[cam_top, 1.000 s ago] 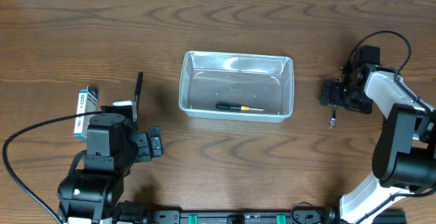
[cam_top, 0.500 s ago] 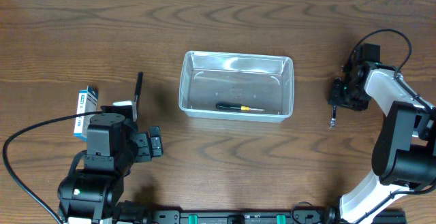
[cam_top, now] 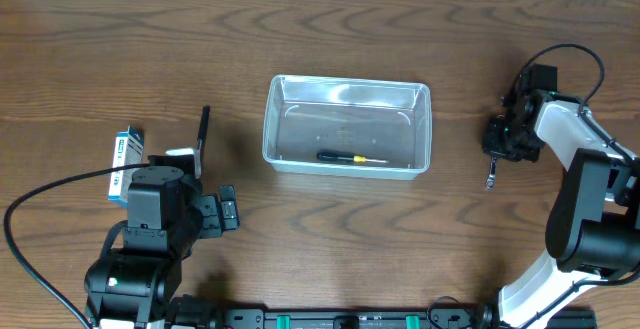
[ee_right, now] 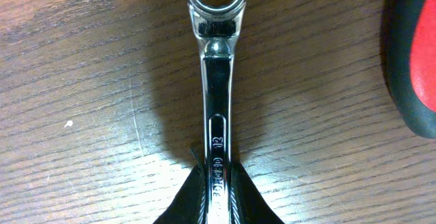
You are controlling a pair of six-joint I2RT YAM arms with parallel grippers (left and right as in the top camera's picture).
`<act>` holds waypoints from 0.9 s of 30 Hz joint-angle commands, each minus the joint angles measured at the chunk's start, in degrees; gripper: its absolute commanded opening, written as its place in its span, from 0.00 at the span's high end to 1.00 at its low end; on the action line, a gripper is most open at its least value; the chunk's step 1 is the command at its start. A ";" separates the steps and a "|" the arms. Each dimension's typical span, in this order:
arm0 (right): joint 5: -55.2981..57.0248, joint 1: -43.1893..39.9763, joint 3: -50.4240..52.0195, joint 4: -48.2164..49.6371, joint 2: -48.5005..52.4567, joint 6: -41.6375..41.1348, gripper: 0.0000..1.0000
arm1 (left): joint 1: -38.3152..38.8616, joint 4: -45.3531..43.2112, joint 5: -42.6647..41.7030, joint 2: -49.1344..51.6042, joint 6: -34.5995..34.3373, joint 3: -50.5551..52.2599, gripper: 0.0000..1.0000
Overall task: Pack container
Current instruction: 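Lower the right gripper and grasp the chrome wrench shaft, then carry the wrench into the container and release it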
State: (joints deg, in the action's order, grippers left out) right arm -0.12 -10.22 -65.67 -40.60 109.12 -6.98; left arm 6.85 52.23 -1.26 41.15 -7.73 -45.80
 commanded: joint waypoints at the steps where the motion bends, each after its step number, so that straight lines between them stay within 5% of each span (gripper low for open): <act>1: 1.57 0.20 2.69 -1.01 4.44 0.11 0.94 | -0.02 0.04 0.46 -0.04 -0.50 -1.05 0.02; 15: 0.28 0.37 -4.15 -8.07 -0.37 0.48 0.99 | -0.02 0.02 0.46 -0.04 -0.50 -1.05 0.02; 22: 0.33 6.10 -18.88 -16.94 -11.58 8.00 0.99 | -0.02 0.02 0.46 -0.04 -0.50 -1.05 0.02; 27: -0.81 16.48 -24.55 -17.66 -16.61 21.03 0.99 | -0.02 0.02 0.46 -0.04 -0.50 -1.05 0.02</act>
State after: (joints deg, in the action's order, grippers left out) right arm 0.45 0.75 -88.18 -57.41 94.98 3.44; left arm 6.85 52.21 -1.28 41.15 -7.73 -45.80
